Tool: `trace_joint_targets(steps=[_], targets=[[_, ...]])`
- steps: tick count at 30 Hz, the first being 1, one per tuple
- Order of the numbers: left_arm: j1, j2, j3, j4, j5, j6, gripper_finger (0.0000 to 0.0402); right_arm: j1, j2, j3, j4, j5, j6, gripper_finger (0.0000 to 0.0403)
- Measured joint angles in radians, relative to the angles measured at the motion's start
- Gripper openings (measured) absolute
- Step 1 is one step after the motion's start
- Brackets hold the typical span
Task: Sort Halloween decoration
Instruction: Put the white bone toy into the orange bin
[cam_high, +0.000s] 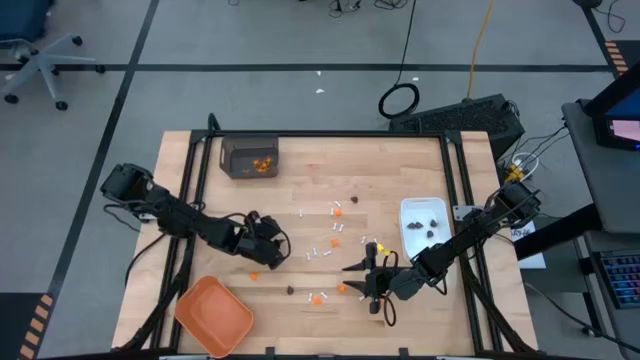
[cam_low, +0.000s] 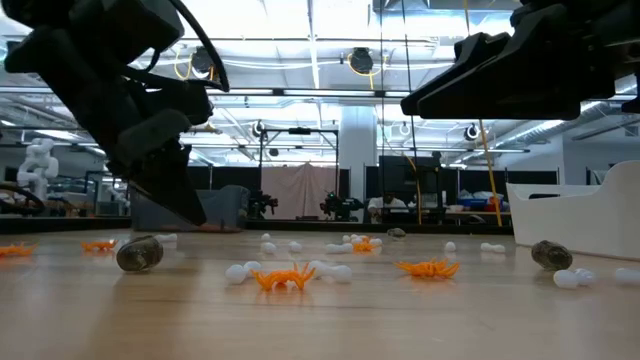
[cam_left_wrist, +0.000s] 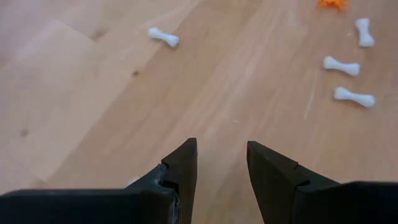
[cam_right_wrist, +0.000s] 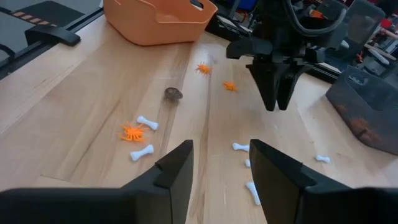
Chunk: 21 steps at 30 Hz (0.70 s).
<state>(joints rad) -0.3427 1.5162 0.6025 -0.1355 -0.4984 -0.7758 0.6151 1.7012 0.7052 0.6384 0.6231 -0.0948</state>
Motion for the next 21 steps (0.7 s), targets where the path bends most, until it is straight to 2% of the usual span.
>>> trace_joint_targets(steps=[8,18,21], targets=[[0.061,-0.001,0.023,-0.231,0.076,-0.127,0.0138,0.000,0.000,0.000,-0.008,0.000,0.001,0.0141],[0.059,-0.003,0.024,-0.235,0.106,-0.136,0.0138,0.000,0.000,0.000,-0.030,-0.001,0.005,0.0141],[0.059,-0.013,0.043,-0.255,0.154,-0.135,0.0138,0.000,0.000,0.000,-0.030,-0.001,0.005,0.0141]])
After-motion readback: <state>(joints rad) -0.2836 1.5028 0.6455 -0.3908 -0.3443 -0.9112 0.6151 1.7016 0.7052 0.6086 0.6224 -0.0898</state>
